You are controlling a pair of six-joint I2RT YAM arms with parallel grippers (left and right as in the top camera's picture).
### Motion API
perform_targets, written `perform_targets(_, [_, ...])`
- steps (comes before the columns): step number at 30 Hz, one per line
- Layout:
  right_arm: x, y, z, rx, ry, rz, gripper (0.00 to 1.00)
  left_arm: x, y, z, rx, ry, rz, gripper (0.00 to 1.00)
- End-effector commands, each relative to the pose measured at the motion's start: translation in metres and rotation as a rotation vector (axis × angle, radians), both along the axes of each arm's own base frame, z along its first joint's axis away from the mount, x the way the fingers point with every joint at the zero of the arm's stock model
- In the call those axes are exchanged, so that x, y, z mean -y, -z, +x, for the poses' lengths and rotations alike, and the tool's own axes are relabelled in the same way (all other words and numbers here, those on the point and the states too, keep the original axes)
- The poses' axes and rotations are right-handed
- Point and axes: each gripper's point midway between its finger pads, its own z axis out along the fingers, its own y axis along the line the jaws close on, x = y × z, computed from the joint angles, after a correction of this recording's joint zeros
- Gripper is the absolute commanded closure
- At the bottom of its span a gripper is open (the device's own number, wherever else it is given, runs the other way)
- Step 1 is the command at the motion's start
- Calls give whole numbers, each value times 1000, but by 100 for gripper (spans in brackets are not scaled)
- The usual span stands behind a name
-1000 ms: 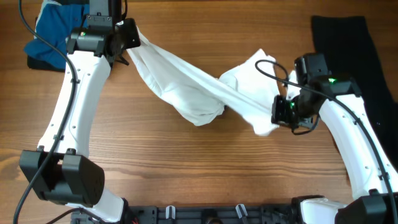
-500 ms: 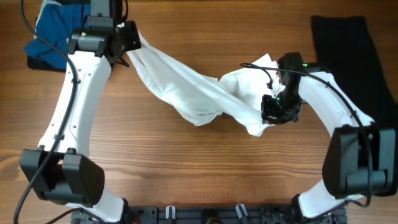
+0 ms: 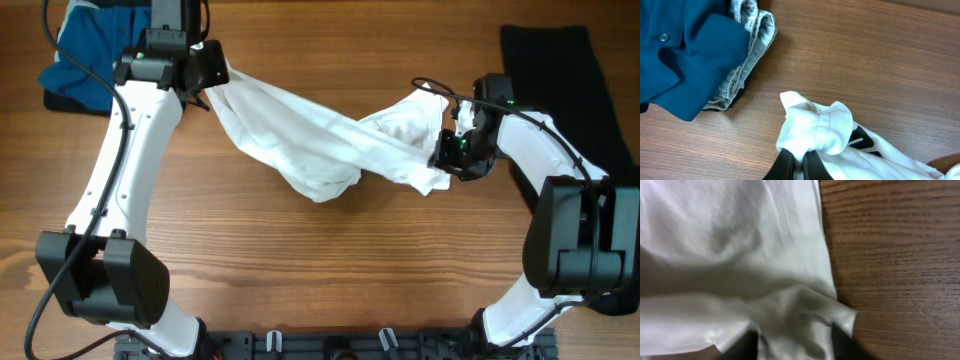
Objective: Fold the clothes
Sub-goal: 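Hold the white shirt by both ends with left and right grippers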
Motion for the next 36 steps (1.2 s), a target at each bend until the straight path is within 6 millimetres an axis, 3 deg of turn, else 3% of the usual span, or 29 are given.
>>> perform_targets(1, [-5, 3, -4, -29, -10, 30, 25, -1, 7, 1, -9, -18, -4, 96])
perform_targets(10, [-22, -46, -6, 50, -65, 38, 31, -1, 7, 1, -10, -18, -4, 96])
perform_targets(15, [-26, -31, -10, 35, -71, -113, 36, -1, 7, 1, -10, -18, -4, 96])
perform_targets(17, [-22, -19, -17, -1, 28, -192, 43, -1, 7, 1, -11, -17, -4, 96])
perform_targets(20, [-26, -7, -27, -27, 104, -202, 50, -1, 8, 0, -15, -17, -4, 96])
perform_targets(23, [-29, 1, -28, -22, 142, -197, 51, -1, 8, 0, -15, -17, -4, 96])
perform_targets(30, [-30, 6, -20, 24, 152, -186, 51, -1, 8, 0, -16, -17, -4, 96])
perform_targets(36, [-30, 7, -19, 30, 148, -185, 59, -1, 8, 0, -17, -17, -3, 96])
